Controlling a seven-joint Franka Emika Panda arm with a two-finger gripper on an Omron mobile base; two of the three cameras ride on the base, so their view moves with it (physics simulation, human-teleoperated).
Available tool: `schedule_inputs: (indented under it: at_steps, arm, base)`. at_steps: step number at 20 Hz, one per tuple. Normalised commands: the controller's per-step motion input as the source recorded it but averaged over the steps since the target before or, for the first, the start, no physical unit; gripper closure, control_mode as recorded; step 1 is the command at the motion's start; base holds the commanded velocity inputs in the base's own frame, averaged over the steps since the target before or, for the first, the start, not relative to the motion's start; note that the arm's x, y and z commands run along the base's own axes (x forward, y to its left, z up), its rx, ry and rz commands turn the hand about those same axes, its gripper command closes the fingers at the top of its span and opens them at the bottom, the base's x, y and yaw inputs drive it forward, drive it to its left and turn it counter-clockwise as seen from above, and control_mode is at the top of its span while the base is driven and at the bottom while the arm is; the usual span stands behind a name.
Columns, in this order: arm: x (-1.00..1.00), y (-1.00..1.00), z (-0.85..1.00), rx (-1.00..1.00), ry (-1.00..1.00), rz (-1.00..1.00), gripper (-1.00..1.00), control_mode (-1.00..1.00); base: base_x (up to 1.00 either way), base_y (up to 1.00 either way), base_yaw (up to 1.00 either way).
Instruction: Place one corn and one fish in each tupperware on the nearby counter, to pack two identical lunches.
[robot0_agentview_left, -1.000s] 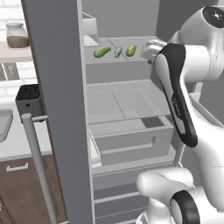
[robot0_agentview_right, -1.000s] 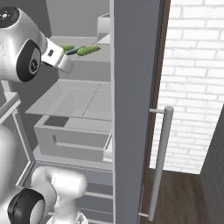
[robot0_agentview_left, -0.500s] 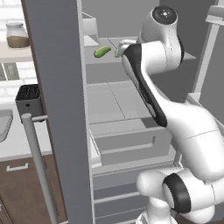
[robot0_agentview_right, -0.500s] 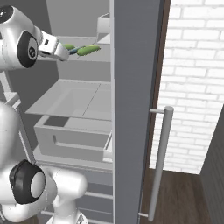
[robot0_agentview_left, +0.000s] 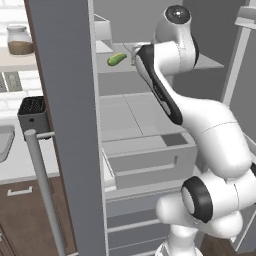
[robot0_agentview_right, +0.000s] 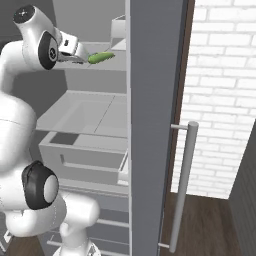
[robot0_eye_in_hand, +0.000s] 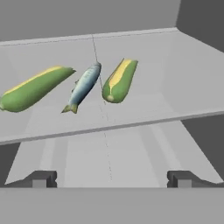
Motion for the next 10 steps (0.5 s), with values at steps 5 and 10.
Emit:
schedule_inputs:
  at_steps: [5,10]
  arm:
    - [0.6,-0.25,-0.05,0.0,0.0,0.1,-1.0,-1.0]
    - [0.55,0.0,-0.1,0.0,0.0,0.04,-1.0,-1.0]
  base:
    - [0.0,0.0,0.0]
    - [0.0,0.0,0.0]
